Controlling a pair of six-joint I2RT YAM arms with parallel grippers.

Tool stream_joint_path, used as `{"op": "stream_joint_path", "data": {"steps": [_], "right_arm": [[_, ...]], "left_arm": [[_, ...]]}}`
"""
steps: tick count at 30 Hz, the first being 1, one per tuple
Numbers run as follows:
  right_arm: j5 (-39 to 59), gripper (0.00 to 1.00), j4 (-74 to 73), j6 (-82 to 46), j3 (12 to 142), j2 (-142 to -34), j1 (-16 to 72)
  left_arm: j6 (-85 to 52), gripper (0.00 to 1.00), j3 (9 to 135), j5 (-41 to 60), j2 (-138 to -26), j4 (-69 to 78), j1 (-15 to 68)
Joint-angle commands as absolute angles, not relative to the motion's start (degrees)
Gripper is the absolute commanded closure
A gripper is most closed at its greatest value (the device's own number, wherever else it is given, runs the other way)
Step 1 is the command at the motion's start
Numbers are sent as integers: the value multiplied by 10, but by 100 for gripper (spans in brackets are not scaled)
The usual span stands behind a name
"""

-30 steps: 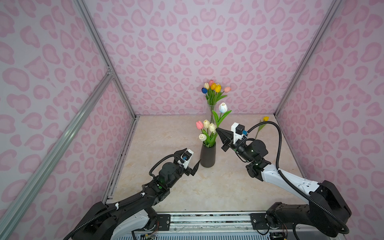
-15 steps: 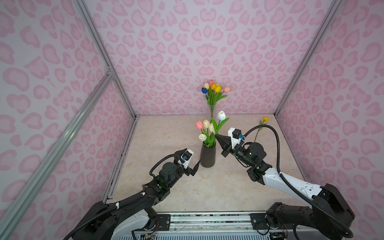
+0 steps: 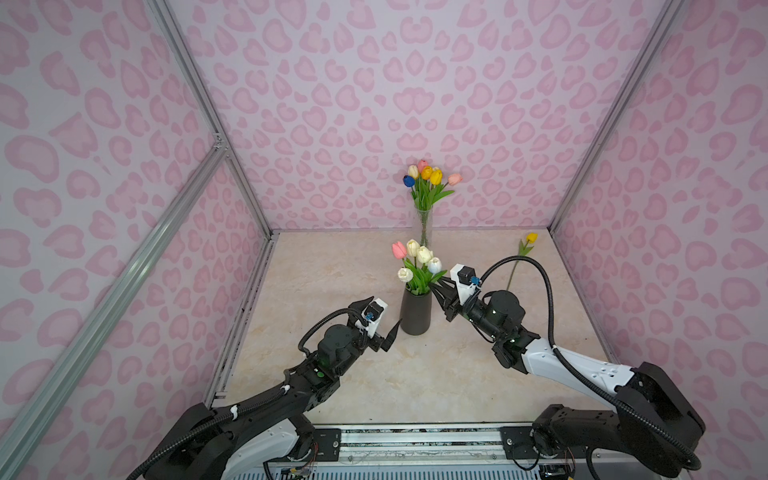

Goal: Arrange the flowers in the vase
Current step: 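Open the right gripper and pull it back from the vase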

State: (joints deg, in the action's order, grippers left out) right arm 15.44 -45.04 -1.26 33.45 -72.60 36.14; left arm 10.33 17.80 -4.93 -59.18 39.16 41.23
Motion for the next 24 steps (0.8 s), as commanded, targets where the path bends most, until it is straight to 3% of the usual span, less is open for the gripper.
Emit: {"op": "stream_joint_path", "data": {"steps": [1, 10, 16, 24], "right_arm": [[128, 62, -445, 13, 332, -711, 362], [57, 51, -463, 36, 298, -623, 362], [-74, 43, -533, 35, 267, -592, 345], [-181, 41, -174, -158, 481, -718, 172]], "left_arm": [[104, 3, 185, -52, -595, 403, 412], [102, 3, 184, -53, -593, 407, 412], [102, 3, 181, -51, -582, 405, 412], [96, 3, 181, -58, -578, 407, 412]]}}
